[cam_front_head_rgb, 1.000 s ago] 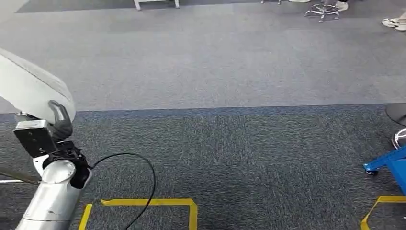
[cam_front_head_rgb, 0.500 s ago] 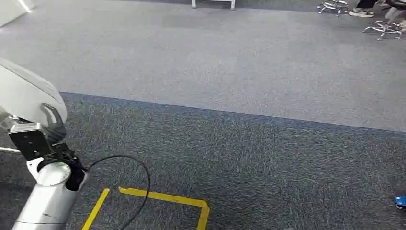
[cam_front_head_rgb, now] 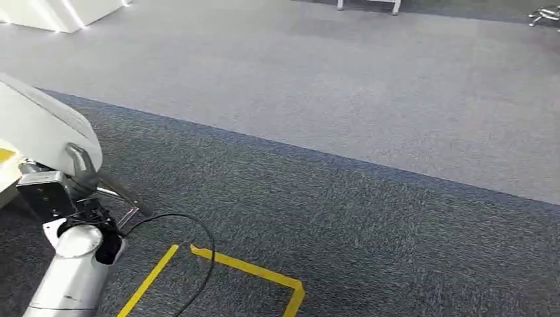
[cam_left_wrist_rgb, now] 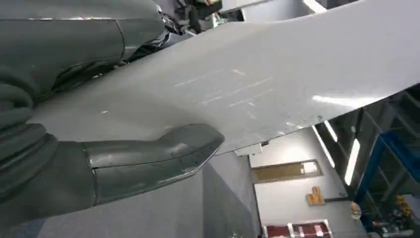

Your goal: Take the parts from the cabinet and place them on the table.

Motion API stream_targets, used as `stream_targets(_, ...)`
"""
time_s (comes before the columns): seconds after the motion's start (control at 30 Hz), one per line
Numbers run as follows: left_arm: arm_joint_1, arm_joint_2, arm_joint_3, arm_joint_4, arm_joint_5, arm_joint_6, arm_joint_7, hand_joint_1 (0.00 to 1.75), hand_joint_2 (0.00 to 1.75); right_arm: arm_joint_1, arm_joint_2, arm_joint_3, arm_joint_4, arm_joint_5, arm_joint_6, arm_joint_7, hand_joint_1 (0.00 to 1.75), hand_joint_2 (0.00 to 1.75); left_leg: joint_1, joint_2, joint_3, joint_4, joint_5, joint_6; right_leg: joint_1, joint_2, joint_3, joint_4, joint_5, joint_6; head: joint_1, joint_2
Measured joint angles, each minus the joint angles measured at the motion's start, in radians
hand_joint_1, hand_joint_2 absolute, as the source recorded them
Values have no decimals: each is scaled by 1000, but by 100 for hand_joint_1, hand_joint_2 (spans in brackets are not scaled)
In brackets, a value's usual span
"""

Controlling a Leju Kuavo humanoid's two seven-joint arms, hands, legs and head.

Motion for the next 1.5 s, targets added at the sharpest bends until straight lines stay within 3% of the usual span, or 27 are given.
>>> stream_targets(0.07, 0, -2, 0, 0, 0, 0, 0, 175, 175, 3, 0, 0, 0, 0, -1, 0, 0, 175, 6, 20, -76, 160, -67, -6, 3, -29, 5, 0, -6, -5, 1, 0)
stream_targets(0.1, 2, -2, 0, 0, 0, 0, 0, 175, 175, 4, 0, 0, 0, 0, -1, 0, 0, 175, 9, 21, -103, 213, -77, -7, 4, -43, 8, 0, -9, -5, 2, 0)
stream_targets(0.13, 4, -2, 0, 0, 0, 0, 0, 175, 175, 3, 0, 0, 0, 0, -1, 0, 0, 175, 10, 21, -105, 212, -61, -7, 4, -57, 12, 0, -13, -5, 1, 0)
stream_targets(0.2, 3, -2, 1, 0, 0, 0, 0, 175, 175, 2, 0, 0, 0, 3, -1, -1, 0, 175, 8, 30, -50, 95, 22, 0, 6, -83, 24, 0, -22, -3, 1, 0)
stream_targets(0.23, 3, -2, 2, 0, 0, 0, 0, 175, 175, 2, 0, 0, 0, 7, -1, -3, 0, 175, 4, 51, -6, 3, 69, 9, 6, -96, 33, 0, -27, -2, 1, 0)
stream_targets(0.27, 2, -2, 2, 0, 0, 0, 0, 175, 175, 2, 0, 0, 0, 8, -1, -4, 0, 175, -8, 109, 22, -61, 83, 22, 7, -104, 38, -2, -32, 0, 1, 0)
stream_targets(0.3, -1, -2, 2, 0, 0, 0, 0, 175, 175, 1, 2, 0, 0, 10, -2, -5, 0, 175, -24, 138, 31, -79, 70, 30, 16, -116, 37, 2, -38, 10, 2, 0)
stream_targets(0.4, -3, -4, 2, 0, 0, 1, 0, 175, 175, -1, 2, 0, 0, 12, -2, -3, 0, 175, -23, 96, 27, -92, 60, 39, 18, -161, 47, -10, -43, 21, -1, 0)
stream_targets(0.43, -4, -5, 2, -1, 0, 3, 0, 175, 175, -3, 2, 0, 0, 12, -2, -3, 0, 175, -12, 81, 38, -104, 66, 45, 19, -159, 49, -9, -52, 29, 0, 0)
stream_targets(0.5, -19, -10, 3, -1, 1, 3, -1, 175, 175, -4, 0, 0, 0, 11, -2, -5, 0, 175, -4, 59, 41, -108, 67, 54, 12, -51, 14, 63, -90, 33, 6, 0)
stream_targets(0.57, -23, -18, 2, -1, 1, 2, 0, 175, 175, -1, 0, 0, 0, 12, 0, -4, 0, 175, -2, 31, 41, -108, 64, 59, 10, -25, -75, 224, -154, 38, 9, 0)
stream_targets(0.6, -23, -18, 2, 0, 1, 2, 0, 175, 175, 2, 0, 0, 0, 11, 0, -3, 0, 175, -2, 13, 41, -108, 63, 60, 10, -24, -117, 283, -165, 41, 10, 0)
stream_targets(0.63, -23, -18, 2, 2, 2, 2, 0, 175, 175, 2, 0, -1, 0, 11, 0, -2, 0, 175, -2, -2, 42, -107, 63, 59, 10, -24, -135, 292, -150, 42, 9, 0)
stream_targets(0.67, -23, -18, 2, 2, 3, 2, 0, 175, 175, 3, 0, -1, 0, 11, 0, -1, 0, 175, -2, -8, 42, -107, 63, 59, 10, -24, -136, 283, -136, 43, 9, 0)
stream_targets(1.0, -23, -18, 2, 2, 3, 2, 0, 175, 175, 2, 0, -1, 0, 11, 0, -1, 0, 175, -1, -14, 43, -107, 63, 59, 10, -24, -134, 269, -121, 43, 9, 0)
stream_targets(1.03, -27, -18, 2, 3, 5, 2, 0, 175, 175, 1, -1, -5, 0, 11, -1, 0, 0, 175, 4, -45, 47, -101, 57, 50, 5, -6, -79, 112, -9, 45, 9, 0)
stream_targets(1.07, -31, -18, 3, 5, 7, 4, 0, 175, 175, 2, -1, -7, 0, 11, 0, 2, 0, 175, 3, -73, 38, -81, 47, 35, -6, 76, -34, 12, 5, 48, 12, 0)
stream_targets(1.1, -31, -13, 5, 9, 8, 8, 0, 175, 175, -1, 0, -13, 0, 12, 0, 3, 0, 175, 10, -116, 32, -88, 54, 16, -5, 33, -18, 6, 3, 22, 11, 0)
stream_targets(1.13, -38, -11, 6, 16, 3, 16, -2, 175, 175, 3, 1, -16, 0, 15, 0, 1, 0, 175, 14, 21, -108, 213, -74, -10, -1, -42, 7, 0, -12, 0, -2, 0)
stream_targets(1.17, -38, -11, 6, 19, 3, 16, -1, 175, 175, 2, 1, -16, 0, 15, 0, 1, 0, 175, 16, 23, -103, 196, -43, -10, 0, -61, 14, 0, -18, 1, -3, 0)
stream_targets(1.23, -39, -10, 6, 19, 3, 16, -2, 175, 175, 1, 1, -16, 0, 16, 1, 1, 0, 175, 13, 36, -39, 58, 43, -1, 1, -86, 27, 0, -26, 3, -3, 0)
stream_targets(1.27, -40, -10, 7, 19, 3, 16, -2, 175, 175, 0, 2, -16, 0, 16, 1, 0, 0, 175, 7, 72, 7, -37, 87, 10, 2, -98, 35, -1, -32, 6, -3, 0)
stream_targets(1.3, -42, -10, 6, 19, 3, 16, -2, 175, 175, 0, 2, -16, 0, 16, 1, 0, 0, 175, -9, 131, 23, -63, 70, 20, 7, -107, 38, -1, -37, 12, -1, 0)
stream_targets(1.37, -47, -10, 6, 19, 3, 16, -2, 175, 175, 0, 3, -16, 0, 16, 1, 0, 0, 175, -15, 118, 21, -83, 63, 29, 12, -133, 38, -5, -41, 24, -1, 0)
stream_targets(1.43, -46, -8, 7, 19, 3, 16, -3, 175, 175, -1, 3, -16, 0, 16, 1, 0, 0, 175, -14, 88, 22, -91, 63, 34, 15, -162, 52, -13, -47, 34, -2, 0)
stream_targets(1.47, -45, -9, 7, 19, 2, 18, -3, 175, 175, -3, 3, -17, 0, 16, 1, -1, 0, 175, -1, 76, 33, -102, 68, 40, 10, -144, 43, -11, -58, 42, -2, 0)
stream_targets(1.5, -50, -7, 8, 19, -1, 19, -4, 175, 175, -5, 3, -17, 0, 16, 2, -2, 0, 175, 0, 66, 34, -104, 68, 42, 9, -87, 38, 15, -73, 44, 2, 0)
